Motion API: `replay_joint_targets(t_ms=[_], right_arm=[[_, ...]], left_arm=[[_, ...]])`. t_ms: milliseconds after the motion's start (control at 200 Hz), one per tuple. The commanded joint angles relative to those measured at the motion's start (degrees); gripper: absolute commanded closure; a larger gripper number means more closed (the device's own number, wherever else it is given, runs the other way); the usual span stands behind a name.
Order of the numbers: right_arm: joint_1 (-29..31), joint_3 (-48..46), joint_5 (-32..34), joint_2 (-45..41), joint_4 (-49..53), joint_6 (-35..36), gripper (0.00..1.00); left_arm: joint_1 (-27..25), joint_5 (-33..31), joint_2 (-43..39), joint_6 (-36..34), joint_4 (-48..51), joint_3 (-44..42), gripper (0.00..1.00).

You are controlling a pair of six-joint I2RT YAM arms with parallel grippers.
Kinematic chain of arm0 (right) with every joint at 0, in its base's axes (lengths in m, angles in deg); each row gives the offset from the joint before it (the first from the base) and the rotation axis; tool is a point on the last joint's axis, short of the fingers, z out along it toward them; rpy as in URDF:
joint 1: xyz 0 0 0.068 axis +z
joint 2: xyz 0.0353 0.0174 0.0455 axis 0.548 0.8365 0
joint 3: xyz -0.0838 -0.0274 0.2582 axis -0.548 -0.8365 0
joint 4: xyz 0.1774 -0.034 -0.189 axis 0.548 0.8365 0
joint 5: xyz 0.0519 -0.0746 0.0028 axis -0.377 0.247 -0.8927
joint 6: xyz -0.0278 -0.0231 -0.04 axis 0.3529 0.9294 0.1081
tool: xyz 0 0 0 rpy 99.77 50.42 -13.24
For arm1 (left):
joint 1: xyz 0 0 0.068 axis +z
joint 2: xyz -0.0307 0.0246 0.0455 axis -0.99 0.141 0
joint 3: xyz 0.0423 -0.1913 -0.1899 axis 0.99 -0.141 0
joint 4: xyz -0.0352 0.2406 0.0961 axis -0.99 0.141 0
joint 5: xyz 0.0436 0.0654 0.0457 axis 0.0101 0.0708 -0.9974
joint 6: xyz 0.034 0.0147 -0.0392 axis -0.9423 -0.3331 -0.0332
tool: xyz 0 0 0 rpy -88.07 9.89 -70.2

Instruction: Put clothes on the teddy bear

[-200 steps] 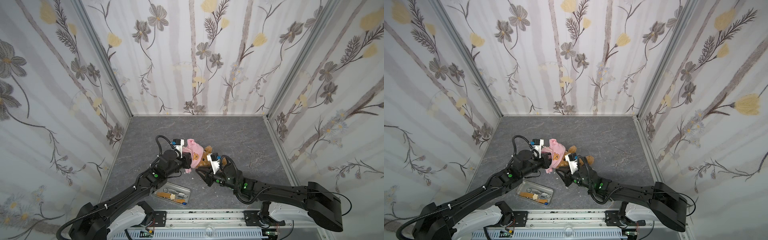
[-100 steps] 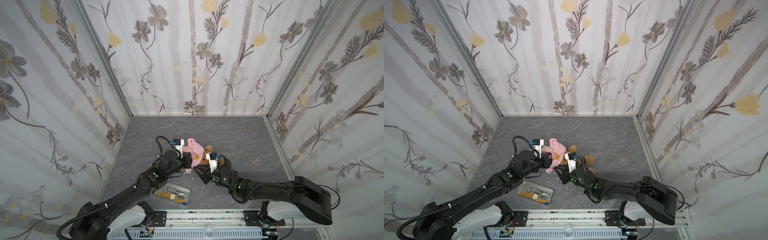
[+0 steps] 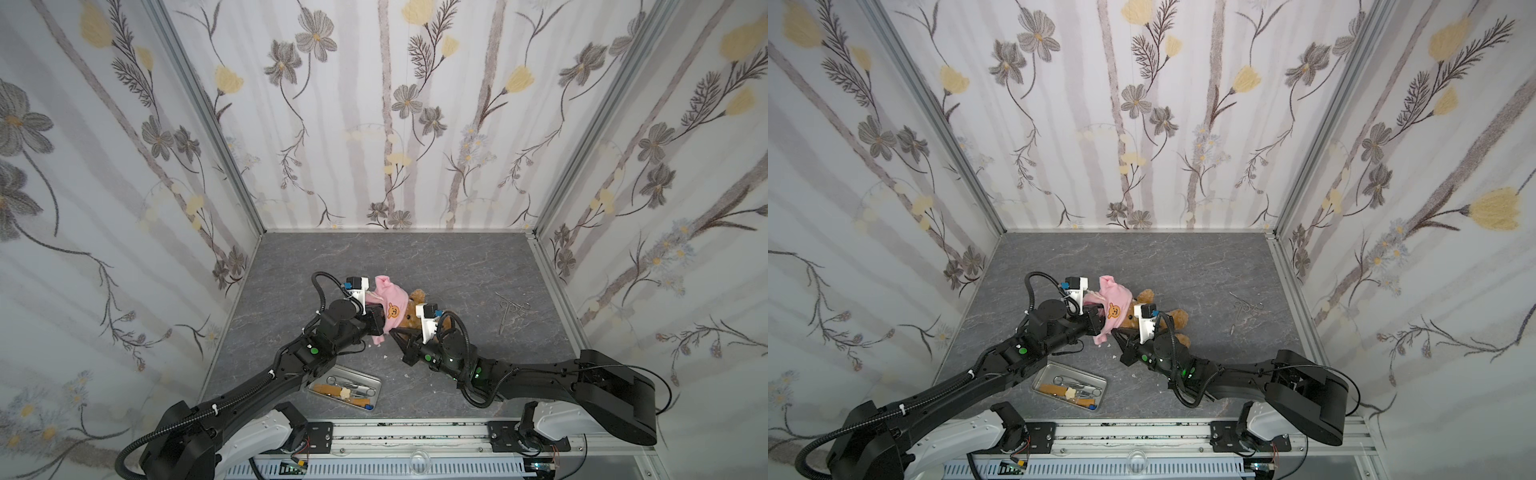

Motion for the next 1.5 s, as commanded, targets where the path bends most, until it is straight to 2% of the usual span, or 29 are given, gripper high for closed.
replay_joint_targets(t_ms=[0, 165, 410, 724, 929, 1049, 1214, 1369, 1494], right_arm=[[0.19, -1.04, 3.82, -1.43, 1.20, -2.46, 1.00], [0.37, -4.68, 8.01, -3.82, 8.24, -5.48, 1.00], [0.32, -5.50, 11.33, -6.84, 16.79, -5.52, 1.00], [0.15, -7.52, 10.54, -9.54, 16.86, -5.34, 1.00], [-1.87, -6.86, 13.89, -8.67, 22.47, -6.98, 1.00], [-3.49, -7.91, 15.78, -9.15, 24.35, -7.96, 1.00], [-4.03, -6.50, 18.30, -7.33, 27.41, -4.56, 1.00], [-5.20, -5.85, 21.64, -4.10, 29.12, -0.55, 1.00], [-6.70, -5.55, 19.14, -3.73, 26.37, 1.82, 1.00]], left_arm=[[-0.06, -2.28, -0.13, 1.17, -3.29, 0.61, 1.00], [0.03, -2.82, -0.49, 2.22, -3.71, 1.41, 1.00], [0.26, -1.68, -0.53, 1.55, -3.75, 0.90, 1.00], [1.15, -0.56, 0.13, -0.05, -3.75, 0.71, 1.00], [2.12, 2.63, -0.48, 0.21, -3.62, 0.60, 1.00], [4.39, 5.57, -0.54, 0.04, -2.32, 0.37, 1.00], [7.66, 10.08, 1.38, -0.75, -1.82, 0.66, 1.00], [9.86, 11.79, 2.05, -2.35, -1.17, 0.62, 1.00], [10.71, 12.53, 2.73, -3.93, -1.09, -0.44, 1.00]])
